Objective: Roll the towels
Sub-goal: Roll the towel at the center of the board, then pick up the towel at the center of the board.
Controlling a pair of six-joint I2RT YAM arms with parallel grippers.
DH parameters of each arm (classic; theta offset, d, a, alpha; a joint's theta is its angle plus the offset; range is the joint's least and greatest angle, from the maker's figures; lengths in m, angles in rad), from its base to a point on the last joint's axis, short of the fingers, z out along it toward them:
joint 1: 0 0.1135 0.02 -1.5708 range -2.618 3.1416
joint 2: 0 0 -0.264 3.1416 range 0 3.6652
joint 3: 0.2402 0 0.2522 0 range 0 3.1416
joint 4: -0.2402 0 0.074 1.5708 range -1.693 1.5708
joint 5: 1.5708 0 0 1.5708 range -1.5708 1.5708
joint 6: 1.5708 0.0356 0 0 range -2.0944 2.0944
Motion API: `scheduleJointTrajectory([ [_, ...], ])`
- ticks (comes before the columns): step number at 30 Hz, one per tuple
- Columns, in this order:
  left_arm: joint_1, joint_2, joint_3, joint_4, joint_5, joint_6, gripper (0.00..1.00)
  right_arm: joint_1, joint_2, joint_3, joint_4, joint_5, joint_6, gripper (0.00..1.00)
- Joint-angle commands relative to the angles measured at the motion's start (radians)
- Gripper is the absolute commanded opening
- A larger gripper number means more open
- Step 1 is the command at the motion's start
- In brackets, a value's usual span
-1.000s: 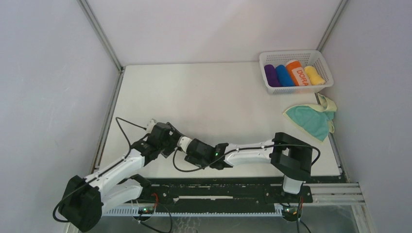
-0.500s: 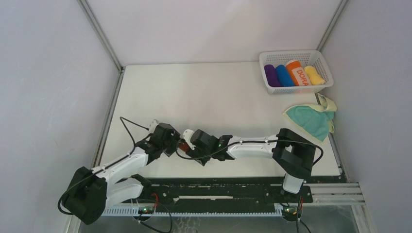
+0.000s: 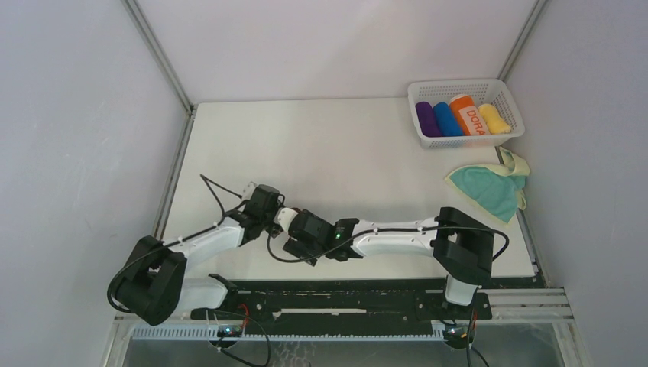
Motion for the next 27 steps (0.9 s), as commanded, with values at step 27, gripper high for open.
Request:
scheduleJointTrajectory([
  [27,0.001,0.038,0.0,-0.081,0.039,0.035,0.52,0.046,0.162,0.018,0.18,0.2,-0.152,0.75],
])
